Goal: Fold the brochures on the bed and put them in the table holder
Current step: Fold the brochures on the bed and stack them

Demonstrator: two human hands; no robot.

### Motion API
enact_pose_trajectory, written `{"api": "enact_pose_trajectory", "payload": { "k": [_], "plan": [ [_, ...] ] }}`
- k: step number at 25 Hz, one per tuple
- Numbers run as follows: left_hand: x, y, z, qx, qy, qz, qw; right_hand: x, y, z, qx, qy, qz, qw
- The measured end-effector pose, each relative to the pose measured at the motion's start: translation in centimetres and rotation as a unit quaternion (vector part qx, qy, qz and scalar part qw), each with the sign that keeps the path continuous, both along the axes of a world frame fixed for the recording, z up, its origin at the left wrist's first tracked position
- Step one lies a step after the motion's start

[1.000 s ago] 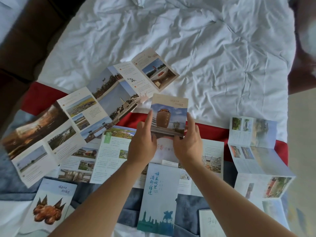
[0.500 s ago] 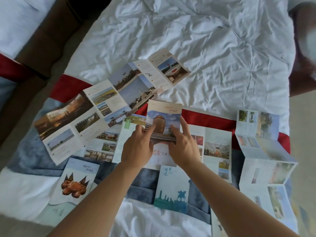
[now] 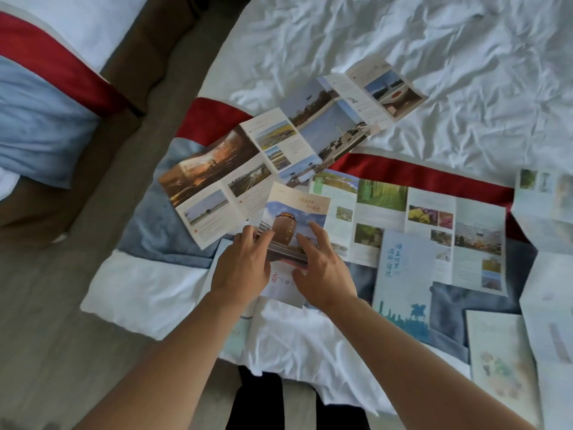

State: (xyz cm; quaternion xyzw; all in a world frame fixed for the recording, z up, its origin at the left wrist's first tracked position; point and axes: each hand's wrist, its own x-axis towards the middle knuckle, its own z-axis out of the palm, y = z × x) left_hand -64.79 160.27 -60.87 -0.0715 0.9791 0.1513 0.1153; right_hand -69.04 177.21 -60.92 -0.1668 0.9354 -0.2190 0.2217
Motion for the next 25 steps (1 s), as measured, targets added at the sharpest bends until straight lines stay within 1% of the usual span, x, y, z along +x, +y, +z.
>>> {"api": "enact_pose_trajectory", "payload": {
  "k": [4, 9, 17, 23, 25],
  "plan": [
    [4.2, -3.6, -1.3, -0.011, -0.019, -0.004, 1.000, 4.2, -3.6, -1.5, 0.010, -0.009, 0.025, 1.000],
    [8.0, -6.2, -3.2, -0.031, -0.056, -0.015, 0.998, 8.2, -6.1, -3.3, 0.021, -0.038, 0.044, 0.998],
    [11.2, -8.4, -6.0, -0.036, -0.091, -0.029, 0.995, 11.1, -8.4, -5.9, 0.056, -0.081, 0.072, 0.993],
    [12.4, -8.7, -7.4, -0.006, -0.115, -0.025, 0.993, 12.1, -8.8, -6.6, 0.079, -0.090, 0.076, 0.990],
    [12.4, -8.5, -7.4, -0.013, -0.111, -0.035, 0.993, 12.2, -8.9, -6.4, 0.099, -0.068, 0.078, 0.990]
  ]
}}
